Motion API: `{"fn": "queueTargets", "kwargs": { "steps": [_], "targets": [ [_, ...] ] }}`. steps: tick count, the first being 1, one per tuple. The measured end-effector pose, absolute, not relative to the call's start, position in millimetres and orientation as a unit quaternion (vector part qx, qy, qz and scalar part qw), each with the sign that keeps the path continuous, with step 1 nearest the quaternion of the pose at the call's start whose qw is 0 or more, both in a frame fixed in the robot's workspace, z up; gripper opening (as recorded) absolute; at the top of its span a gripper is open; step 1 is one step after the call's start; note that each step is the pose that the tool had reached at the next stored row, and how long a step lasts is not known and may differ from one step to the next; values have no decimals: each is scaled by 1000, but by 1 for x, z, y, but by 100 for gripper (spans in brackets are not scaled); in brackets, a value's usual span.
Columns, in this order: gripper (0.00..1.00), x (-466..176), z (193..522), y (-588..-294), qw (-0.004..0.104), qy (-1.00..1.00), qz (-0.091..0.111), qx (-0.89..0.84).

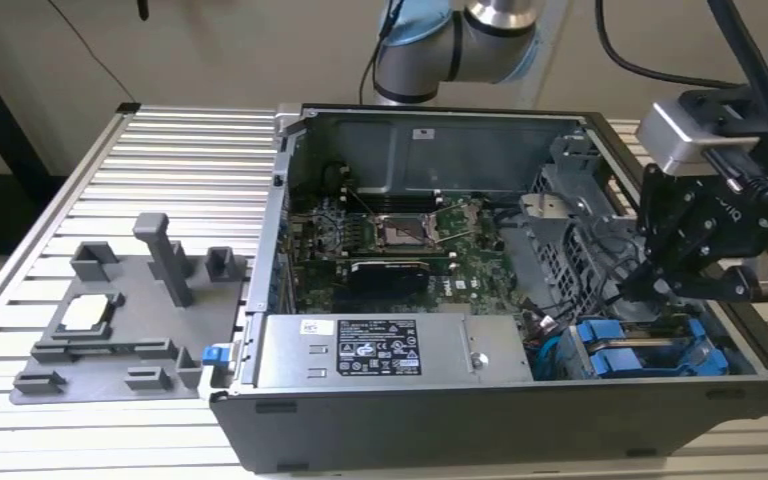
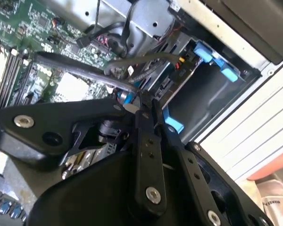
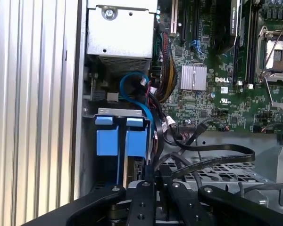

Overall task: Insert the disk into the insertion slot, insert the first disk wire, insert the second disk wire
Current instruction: 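Insert the second disk wire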

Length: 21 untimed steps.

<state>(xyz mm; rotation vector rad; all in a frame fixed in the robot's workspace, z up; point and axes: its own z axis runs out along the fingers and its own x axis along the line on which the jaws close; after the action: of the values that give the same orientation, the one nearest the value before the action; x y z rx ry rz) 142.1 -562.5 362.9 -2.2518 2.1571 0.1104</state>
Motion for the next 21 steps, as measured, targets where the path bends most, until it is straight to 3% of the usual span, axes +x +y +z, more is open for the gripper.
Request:
{"fn": "queueTargets", "kwargs": {
  "steps": [21],
  "targets": [
    [16, 149, 349, -583, 35, 691, 60, -720]
  ]
}}
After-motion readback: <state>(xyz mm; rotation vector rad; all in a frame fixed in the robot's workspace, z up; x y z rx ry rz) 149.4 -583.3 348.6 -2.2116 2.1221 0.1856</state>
